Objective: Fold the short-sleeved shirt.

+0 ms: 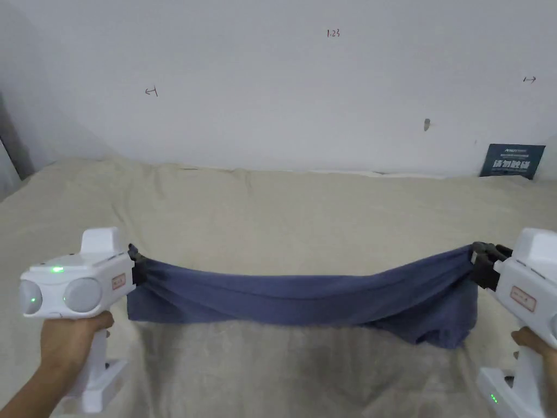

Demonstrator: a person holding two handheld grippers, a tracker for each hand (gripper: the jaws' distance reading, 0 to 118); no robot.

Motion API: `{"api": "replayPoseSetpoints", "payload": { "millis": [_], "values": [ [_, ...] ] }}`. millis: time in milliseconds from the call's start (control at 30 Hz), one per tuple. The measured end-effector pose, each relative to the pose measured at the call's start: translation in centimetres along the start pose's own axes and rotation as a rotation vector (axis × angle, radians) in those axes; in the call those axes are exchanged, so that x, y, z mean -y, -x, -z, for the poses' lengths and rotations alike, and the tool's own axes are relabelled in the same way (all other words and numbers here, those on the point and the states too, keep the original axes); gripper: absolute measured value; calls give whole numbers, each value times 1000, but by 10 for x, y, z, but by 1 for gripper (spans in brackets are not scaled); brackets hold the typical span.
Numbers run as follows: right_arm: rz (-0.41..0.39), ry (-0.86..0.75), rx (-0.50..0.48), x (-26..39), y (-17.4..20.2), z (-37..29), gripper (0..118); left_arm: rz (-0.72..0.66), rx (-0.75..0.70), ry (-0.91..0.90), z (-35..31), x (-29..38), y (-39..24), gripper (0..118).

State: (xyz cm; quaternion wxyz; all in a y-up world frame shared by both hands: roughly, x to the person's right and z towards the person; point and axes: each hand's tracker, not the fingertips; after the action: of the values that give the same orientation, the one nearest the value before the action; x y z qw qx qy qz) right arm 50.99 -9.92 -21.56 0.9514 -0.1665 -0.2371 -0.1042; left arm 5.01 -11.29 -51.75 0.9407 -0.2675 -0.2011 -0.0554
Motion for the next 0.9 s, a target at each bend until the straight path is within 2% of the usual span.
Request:
{"api": "replayPoseSetpoints", "payload": {
  "millis": [67, 367, 600, 900],
  "values": [
    [-4, 24, -4, 21, 0, -19, 2, -2, 5, 35, -13, 26, 5, 4],
    [67, 116, -32, 107, -6, -127, 2, -49, -10, 174, -81, 133, 38, 4],
    [123, 146, -13, 156, -11, -203, 2, -36, -35, 228, -139, 188, 48, 4],
    [167, 279, 19, 215, -18, -257, 2, -19, -51, 292, -172, 243, 55, 4]
  ]
}}
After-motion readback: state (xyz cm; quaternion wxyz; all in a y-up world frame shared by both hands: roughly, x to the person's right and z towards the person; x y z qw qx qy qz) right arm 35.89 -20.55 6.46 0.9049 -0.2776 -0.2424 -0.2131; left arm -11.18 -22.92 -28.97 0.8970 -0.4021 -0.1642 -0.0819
